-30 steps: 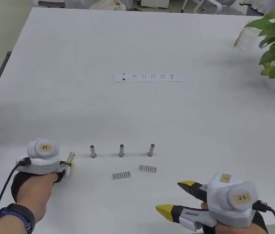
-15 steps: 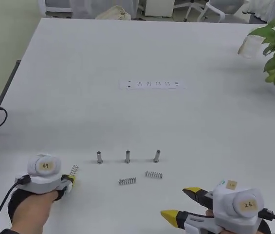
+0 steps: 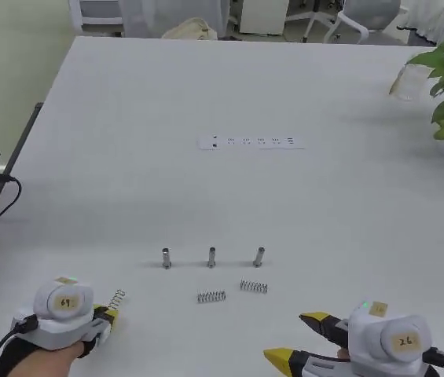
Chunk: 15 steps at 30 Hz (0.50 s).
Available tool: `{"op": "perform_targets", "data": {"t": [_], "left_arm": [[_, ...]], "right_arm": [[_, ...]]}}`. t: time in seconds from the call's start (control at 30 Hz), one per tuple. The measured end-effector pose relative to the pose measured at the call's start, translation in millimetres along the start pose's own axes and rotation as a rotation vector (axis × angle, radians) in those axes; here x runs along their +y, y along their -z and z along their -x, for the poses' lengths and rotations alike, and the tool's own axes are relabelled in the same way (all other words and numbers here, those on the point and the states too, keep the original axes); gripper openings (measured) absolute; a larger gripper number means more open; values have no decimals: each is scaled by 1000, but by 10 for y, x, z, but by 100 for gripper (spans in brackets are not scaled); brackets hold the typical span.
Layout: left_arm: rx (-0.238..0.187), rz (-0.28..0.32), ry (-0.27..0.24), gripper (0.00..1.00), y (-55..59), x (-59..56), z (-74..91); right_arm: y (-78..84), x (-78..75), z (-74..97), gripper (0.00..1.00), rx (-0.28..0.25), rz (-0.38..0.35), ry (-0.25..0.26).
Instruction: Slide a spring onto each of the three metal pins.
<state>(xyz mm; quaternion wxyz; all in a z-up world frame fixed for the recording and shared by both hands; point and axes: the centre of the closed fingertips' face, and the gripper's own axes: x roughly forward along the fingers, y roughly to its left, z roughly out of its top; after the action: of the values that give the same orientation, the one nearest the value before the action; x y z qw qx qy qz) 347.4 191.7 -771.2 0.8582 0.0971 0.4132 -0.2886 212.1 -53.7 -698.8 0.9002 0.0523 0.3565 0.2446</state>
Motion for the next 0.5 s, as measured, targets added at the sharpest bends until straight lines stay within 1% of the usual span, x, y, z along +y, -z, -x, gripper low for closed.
{"op": "perform_targets", "data": {"t": [0.13, 0.23, 0.33, 0.43, 0.5], "left_arm": [[-1, -24, 4, 2, 11, -19, 52], [-10, -21, 10, 2, 0, -42, 102], [-15, -20, 22, 2, -7, -95, 142], [-16, -44, 25, 2, -3, -146, 173], [-20, -49, 33, 2, -12, -184, 194]], "right_arm": [[13, -7, -12, 53, 8, 12, -5], [0, -17, -16, 53, 10, 18, -6], [-25, -18, -18, 53, 4, 18, -7], [-26, -3, -28, 53, 4, 20, -12], [-20, 16, -36, 53, 7, 23, -16]]}}
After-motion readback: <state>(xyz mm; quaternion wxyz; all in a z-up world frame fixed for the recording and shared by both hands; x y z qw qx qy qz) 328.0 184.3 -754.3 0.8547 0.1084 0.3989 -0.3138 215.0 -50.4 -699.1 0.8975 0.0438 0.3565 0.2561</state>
